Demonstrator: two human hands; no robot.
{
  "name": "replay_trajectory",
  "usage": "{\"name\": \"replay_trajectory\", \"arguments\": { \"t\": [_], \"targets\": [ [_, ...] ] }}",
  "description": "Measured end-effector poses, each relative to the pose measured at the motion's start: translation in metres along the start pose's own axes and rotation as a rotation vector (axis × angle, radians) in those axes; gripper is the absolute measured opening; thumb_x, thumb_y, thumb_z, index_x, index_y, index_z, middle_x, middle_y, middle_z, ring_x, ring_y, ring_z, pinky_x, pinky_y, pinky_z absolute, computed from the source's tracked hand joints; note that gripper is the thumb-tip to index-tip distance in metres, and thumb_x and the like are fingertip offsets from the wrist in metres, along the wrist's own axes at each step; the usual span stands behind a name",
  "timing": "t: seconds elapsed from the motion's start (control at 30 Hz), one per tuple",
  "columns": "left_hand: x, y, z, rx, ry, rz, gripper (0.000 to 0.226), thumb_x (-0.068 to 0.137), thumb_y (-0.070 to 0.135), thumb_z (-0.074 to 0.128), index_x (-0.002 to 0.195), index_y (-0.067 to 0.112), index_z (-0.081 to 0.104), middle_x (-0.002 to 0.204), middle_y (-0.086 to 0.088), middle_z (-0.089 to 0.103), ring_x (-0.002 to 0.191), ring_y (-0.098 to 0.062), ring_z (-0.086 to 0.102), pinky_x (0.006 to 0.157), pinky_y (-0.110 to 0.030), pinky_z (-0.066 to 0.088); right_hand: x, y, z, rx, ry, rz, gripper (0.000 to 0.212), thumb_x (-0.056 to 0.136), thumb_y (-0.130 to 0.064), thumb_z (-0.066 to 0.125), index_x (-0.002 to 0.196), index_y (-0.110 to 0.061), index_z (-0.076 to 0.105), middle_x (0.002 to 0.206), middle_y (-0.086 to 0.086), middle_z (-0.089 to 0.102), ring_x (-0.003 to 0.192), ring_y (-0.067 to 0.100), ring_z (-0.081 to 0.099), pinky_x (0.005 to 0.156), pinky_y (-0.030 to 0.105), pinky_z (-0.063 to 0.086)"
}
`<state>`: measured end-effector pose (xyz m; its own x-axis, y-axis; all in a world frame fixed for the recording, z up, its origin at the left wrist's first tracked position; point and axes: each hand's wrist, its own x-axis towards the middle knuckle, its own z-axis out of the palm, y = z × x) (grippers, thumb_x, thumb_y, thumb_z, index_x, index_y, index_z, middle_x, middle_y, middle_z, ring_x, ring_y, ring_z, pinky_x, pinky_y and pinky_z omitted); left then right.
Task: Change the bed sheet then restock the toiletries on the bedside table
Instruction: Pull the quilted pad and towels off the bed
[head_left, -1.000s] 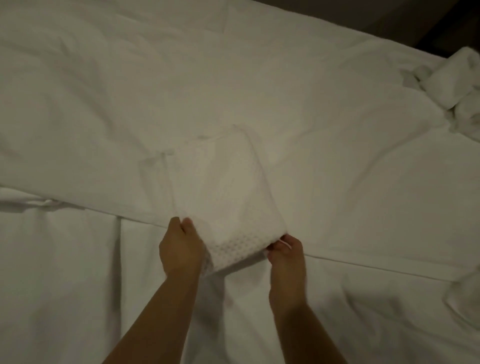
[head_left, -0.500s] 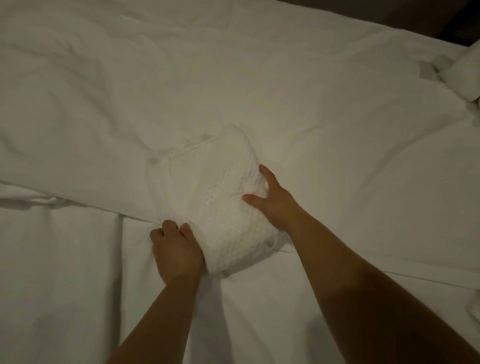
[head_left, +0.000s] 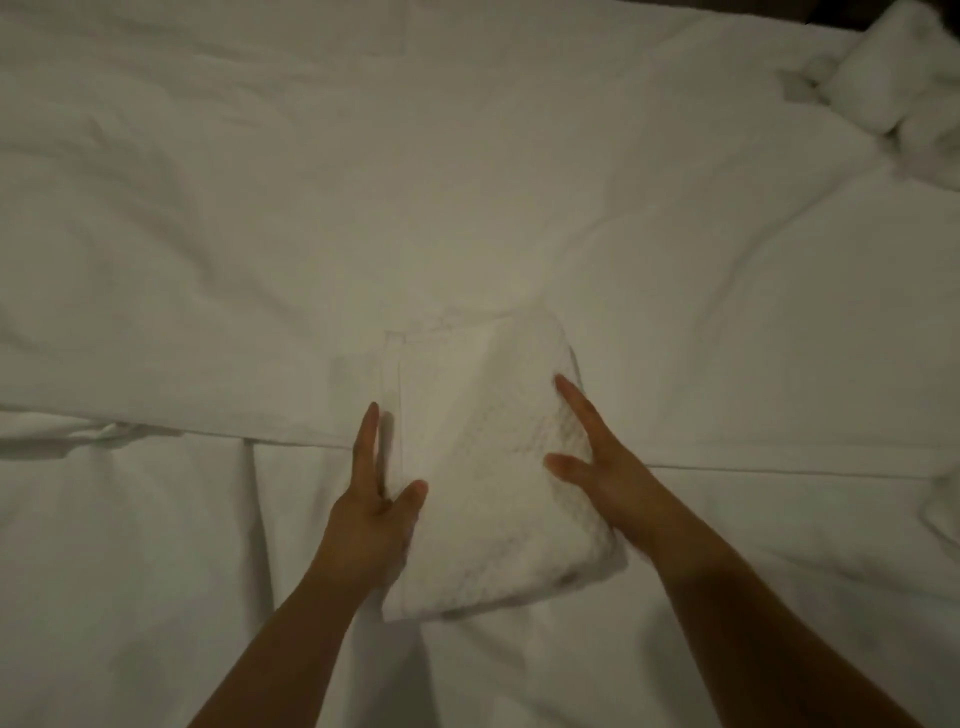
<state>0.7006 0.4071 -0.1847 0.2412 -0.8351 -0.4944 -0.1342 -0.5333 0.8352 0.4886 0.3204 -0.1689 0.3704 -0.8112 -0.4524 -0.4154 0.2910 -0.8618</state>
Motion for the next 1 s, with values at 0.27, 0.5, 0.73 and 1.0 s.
{"name": "replay_trajectory", "arguments": {
  "t": [0.27, 0.5, 0.73, 1.0],
  "targets": [
    [-0.021, 0.033, 0.034, 0.087, -0.290, 0.111, 0.050, 0.098, 0.003, 0.043, 0.108, 0.048, 0.061, 0.119, 0.030, 0.054, 0.098, 0.024, 0.051, 0.092, -0.010, 0.038, -0.086, 0.015, -0.032, 0.307, 0.247, 0.111, 0.034, 0.093, -0.002, 0.048, 0.098, -0.026, 0.073, 0.121, -0.002, 0.062, 0.109, 0.012, 0.059, 0.086, 0.016, 0.050],
    [-0.065, 0.122, 0.152, 0.122, -0.549, 0.233, 0.055, 0.098, 0.007, 0.043, 0.097, 0.057, 0.066, 0.085, 0.017, 0.060, 0.080, -0.008, 0.044, 0.062, -0.011, 0.034, -0.207, 0.019, -0.137, 0.504, 0.534, 0.100, 0.038, 0.094, -0.005, 0.050, 0.091, -0.033, 0.076, 0.125, 0.001, 0.060, 0.114, 0.018, 0.057, 0.097, 0.033, 0.048],
    [-0.169, 0.206, 0.351, 0.163, -0.708, 0.329, 0.043, 0.099, 0.007, 0.042, 0.105, 0.042, 0.065, 0.075, 0.003, 0.050, 0.056, -0.002, 0.043, 0.047, -0.008, 0.036, -0.371, 0.059, -0.282, 0.596, 0.787, 0.052, 0.040, 0.095, -0.006, 0.048, 0.087, -0.031, 0.077, 0.122, -0.006, 0.058, 0.111, 0.010, 0.054, 0.084, 0.020, 0.047],
    [-0.255, 0.252, 0.552, 0.189, -0.685, 0.405, 0.038, 0.099, 0.010, 0.044, 0.103, 0.044, 0.061, 0.096, 0.021, 0.056, 0.068, 0.001, 0.053, 0.069, -0.012, 0.040, -0.480, 0.118, -0.452, 0.558, 0.902, 0.166, 0.033, 0.096, -0.013, 0.048, 0.091, -0.031, 0.076, 0.124, -0.013, 0.050, 0.119, 0.017, 0.043, 0.104, 0.041, 0.038]
  ]
}}
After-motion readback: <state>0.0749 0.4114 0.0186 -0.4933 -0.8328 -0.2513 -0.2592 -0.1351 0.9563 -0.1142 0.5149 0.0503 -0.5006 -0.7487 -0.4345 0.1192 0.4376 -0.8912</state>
